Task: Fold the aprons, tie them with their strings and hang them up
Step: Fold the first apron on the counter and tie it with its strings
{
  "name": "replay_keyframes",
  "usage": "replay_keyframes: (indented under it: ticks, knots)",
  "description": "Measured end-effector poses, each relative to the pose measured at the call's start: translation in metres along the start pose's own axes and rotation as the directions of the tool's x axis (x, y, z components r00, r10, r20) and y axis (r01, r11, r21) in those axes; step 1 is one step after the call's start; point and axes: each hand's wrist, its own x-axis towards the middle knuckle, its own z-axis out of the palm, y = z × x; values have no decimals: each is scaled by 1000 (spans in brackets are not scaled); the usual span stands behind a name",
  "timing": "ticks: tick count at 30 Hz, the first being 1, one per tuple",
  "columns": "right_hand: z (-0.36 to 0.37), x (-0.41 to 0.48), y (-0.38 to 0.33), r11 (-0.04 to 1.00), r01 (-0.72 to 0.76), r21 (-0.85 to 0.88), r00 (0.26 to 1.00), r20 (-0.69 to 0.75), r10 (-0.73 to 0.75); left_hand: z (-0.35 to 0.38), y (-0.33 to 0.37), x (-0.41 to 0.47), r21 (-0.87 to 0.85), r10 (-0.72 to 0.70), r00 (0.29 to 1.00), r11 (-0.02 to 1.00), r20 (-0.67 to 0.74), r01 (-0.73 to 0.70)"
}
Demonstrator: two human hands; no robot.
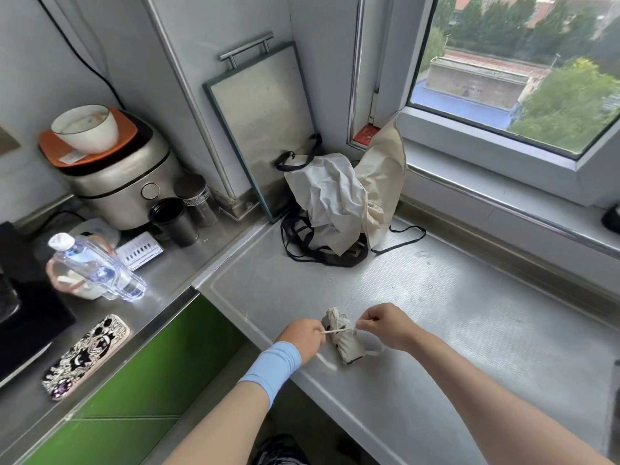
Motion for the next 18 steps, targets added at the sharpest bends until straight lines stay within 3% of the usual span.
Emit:
replay_keyframes:
  ticks: [4,6,8,10,13,18]
  knots:
    - [3,3,-2,918,91,-386,990,-63,-124,-1,-4,0,-97,-81,997,992,-13,79]
    - [6,5,-6,863,150,-482,972,-89,-219,3,-2,1,-201,-129,991,972,-33,119]
    - [7,6,-13,916,163,-368,980,-50,-194,5,4,2,-306,-178,984,938,-28,161]
    - [10,8,-14,969,116,-216,992,-17,-122,8,8,7,-290,-165,986,943,21,164]
    - [12,11,-10,977,94,-190,994,-29,-101,10,6,5,-303,-186,982,938,-29,169]
    - [6,15,0,989,63,-131,998,-15,-66,11,-12,7,-154,-154,985,978,-79,140]
